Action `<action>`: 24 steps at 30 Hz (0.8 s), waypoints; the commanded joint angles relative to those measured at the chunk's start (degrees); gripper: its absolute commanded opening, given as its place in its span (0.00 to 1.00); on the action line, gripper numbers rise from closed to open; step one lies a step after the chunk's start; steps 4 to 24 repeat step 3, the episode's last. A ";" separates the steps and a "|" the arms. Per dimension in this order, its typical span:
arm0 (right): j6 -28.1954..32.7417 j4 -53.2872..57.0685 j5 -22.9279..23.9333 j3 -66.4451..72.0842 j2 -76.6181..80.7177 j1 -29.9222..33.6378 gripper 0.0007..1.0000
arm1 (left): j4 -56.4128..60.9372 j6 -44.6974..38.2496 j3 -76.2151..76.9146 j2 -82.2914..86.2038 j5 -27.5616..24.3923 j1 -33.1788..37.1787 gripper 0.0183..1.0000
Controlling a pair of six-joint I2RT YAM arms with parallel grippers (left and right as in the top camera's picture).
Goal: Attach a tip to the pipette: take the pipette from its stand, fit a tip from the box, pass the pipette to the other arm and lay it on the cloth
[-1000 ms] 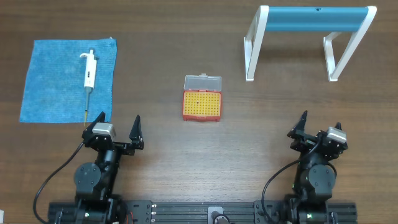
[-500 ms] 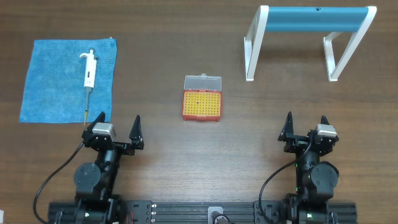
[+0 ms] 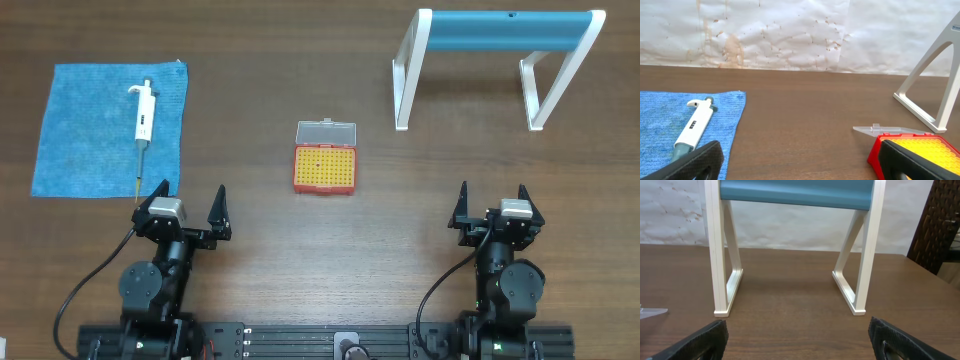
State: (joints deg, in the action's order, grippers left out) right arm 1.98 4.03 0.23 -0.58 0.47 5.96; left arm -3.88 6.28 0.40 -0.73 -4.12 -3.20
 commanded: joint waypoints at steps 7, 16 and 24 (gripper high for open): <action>0.90 0.15 -0.92 0.35 -0.17 0.35 0.93 | -0.39 -0.11 -0.09 0.55 -0.98 -0.20 1.00; 0.90 0.15 -0.92 0.35 -0.17 0.35 0.93 | -0.39 -0.11 -0.09 0.55 -0.98 -0.20 1.00; 0.90 0.15 -0.92 0.35 -0.17 0.35 0.93 | -0.39 -0.11 -0.09 0.55 -0.98 -0.20 1.00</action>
